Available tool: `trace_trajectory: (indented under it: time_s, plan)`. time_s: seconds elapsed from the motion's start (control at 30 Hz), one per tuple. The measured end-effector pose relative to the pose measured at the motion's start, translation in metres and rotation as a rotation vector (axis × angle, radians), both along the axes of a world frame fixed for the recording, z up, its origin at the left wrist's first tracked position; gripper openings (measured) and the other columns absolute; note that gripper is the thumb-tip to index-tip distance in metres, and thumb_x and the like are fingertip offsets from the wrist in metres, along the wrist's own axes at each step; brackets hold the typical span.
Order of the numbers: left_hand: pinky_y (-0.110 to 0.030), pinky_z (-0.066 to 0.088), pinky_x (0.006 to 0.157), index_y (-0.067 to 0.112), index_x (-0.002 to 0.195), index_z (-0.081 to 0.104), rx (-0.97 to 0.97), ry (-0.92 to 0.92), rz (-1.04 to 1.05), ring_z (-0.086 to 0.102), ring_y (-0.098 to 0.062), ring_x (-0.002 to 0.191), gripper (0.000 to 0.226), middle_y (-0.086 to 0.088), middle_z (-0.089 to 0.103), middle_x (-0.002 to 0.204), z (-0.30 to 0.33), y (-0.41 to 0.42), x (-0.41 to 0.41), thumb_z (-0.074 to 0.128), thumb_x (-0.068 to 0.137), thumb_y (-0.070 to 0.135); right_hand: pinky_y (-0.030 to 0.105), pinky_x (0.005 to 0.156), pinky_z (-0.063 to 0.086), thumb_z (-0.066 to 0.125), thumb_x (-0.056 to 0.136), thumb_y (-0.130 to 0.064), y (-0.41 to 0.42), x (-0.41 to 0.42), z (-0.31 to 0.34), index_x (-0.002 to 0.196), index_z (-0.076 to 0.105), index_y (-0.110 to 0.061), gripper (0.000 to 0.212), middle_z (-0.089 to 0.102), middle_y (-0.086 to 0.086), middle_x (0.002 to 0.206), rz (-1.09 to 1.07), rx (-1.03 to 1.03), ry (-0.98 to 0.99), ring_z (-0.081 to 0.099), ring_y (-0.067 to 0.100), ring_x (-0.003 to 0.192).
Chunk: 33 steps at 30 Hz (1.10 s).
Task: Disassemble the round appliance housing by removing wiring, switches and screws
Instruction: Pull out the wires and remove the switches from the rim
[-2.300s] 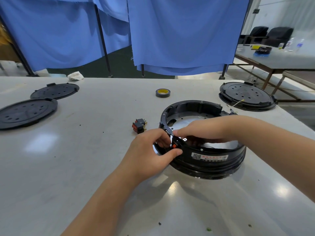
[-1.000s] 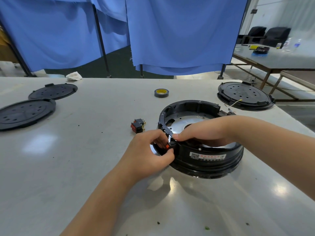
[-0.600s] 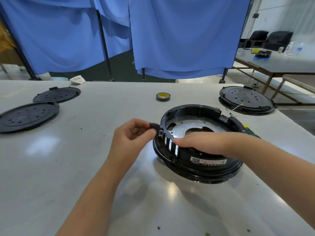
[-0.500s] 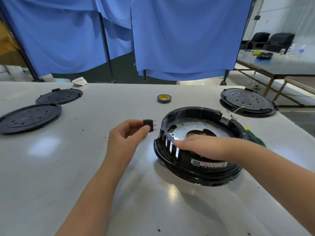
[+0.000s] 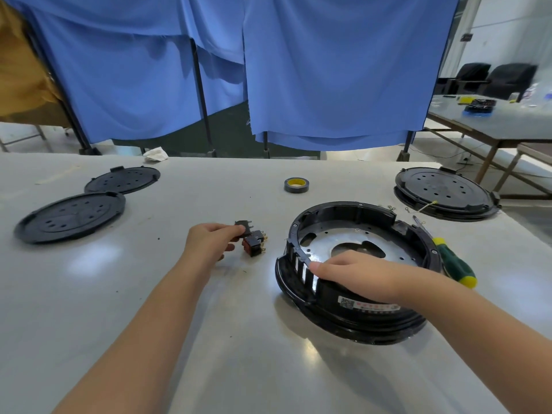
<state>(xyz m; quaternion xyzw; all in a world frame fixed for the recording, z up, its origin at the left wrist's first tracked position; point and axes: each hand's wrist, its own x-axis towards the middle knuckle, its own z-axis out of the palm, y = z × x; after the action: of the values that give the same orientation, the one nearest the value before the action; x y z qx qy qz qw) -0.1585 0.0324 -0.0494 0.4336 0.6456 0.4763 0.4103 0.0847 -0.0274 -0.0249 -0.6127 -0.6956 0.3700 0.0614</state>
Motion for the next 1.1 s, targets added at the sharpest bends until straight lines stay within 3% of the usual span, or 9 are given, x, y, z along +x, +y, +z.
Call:
trace_trajectory:
  time_s: [0.2,0.33,0.43,0.5,0.6,0.7,0.83,0.93,1.1]
  plan:
    - [-0.023,0.038,0.048,0.015,0.073,0.068,0.008,0.154,0.124,0.059,-0.015,0.062,0.017,-0.001,0.070,0.076,-0.014,0.018,-0.017,0.076,0.077,0.029,0.037,0.108,0.030,0.036,0.082,-0.074,0.001,0.001,-0.002,0.126,0.057,-0.029,0.066,0.053,-0.013,0.131,0.008,0.006,0.007,0.046,0.015,0.126]
    - [-0.030,0.048,0.059,0.016,0.066,0.064,0.019,0.309,0.089,0.060,-0.020,0.056,0.023,-0.003,0.068,0.067,-0.020,0.026,-0.010,0.079,0.075,0.032,0.036,0.106,0.033,0.037,0.083,-0.073,-0.001,0.001,-0.001,0.113,0.063,-0.030,0.058,0.058,-0.014,0.118,0.011,0.016,0.021,0.051,0.013,0.116]
    - [-0.029,0.047,0.060,0.016,0.066,0.065,0.026,0.401,0.048,0.059,-0.020,0.053,0.025,0.000,0.064,0.061,-0.024,0.031,-0.005,0.077,0.076,0.035,0.032,0.083,0.039,0.039,0.085,-0.070,-0.003,0.000,0.000,0.068,0.056,-0.029,0.048,0.048,-0.015,0.072,0.015,0.057,0.048,0.050,0.010,0.076]
    - [-0.030,0.046,0.062,0.013,0.065,0.065,0.027,0.440,0.021,0.059,-0.022,0.058,0.030,-0.001,0.063,0.060,-0.024,0.032,-0.003,0.073,0.080,0.037,0.032,0.064,0.032,0.039,0.087,-0.067,-0.004,-0.001,-0.001,0.060,0.036,-0.021,0.054,0.033,-0.008,0.061,0.028,0.110,0.055,0.036,0.014,0.058]
    - [-0.031,0.045,0.067,0.011,0.073,0.068,0.050,0.517,-0.022,0.063,-0.024,0.073,0.027,-0.003,0.067,0.073,-0.020,0.026,0.000,0.063,0.088,0.034,0.028,0.055,0.027,0.039,0.088,-0.063,-0.008,-0.003,-0.003,0.060,0.027,-0.021,0.053,0.028,-0.008,0.052,0.027,0.201,0.034,0.028,0.011,0.047]
    - [-0.024,0.042,0.070,0.017,0.093,0.068,0.209,0.579,-0.141,0.060,-0.013,0.080,0.010,0.003,0.067,0.095,-0.010,0.006,0.009,0.060,0.088,0.019,0.033,0.054,0.035,0.037,0.090,-0.059,-0.015,-0.004,-0.005,0.059,0.032,-0.017,0.052,0.037,-0.003,0.056,0.043,0.394,-0.020,0.037,0.013,0.050]
    - [-0.004,0.039,0.074,0.023,0.112,0.063,0.488,0.564,-0.410,0.057,-0.001,0.095,0.031,0.010,0.061,0.108,0.005,-0.035,0.027,0.060,0.085,0.009,0.035,0.064,0.043,0.025,0.090,-0.058,-0.026,-0.004,-0.002,0.065,0.048,-0.017,0.053,0.049,-0.002,0.067,0.176,0.742,-0.185,0.049,0.015,0.065]
    - [-0.007,0.036,0.092,0.027,0.119,0.059,0.620,0.610,-0.583,0.050,0.003,0.113,0.038,0.016,0.056,0.120,0.008,-0.063,0.036,0.063,0.082,0.032,0.030,0.070,0.039,0.023,0.089,-0.061,-0.033,0.004,-0.003,0.079,0.058,-0.023,0.053,0.052,-0.008,0.077,0.224,0.842,-0.301,0.048,0.011,0.074]
    - [-0.019,0.026,0.111,0.031,0.139,0.042,0.717,0.919,-0.705,0.031,0.002,0.134,0.082,0.017,0.038,0.144,-0.002,-0.076,0.043,0.067,0.068,0.066,0.020,0.072,0.024,0.026,0.083,-0.069,-0.051,0.041,-0.005,0.085,0.056,-0.029,0.050,0.045,-0.017,0.080,0.211,0.885,-0.356,0.039,0.004,0.078]
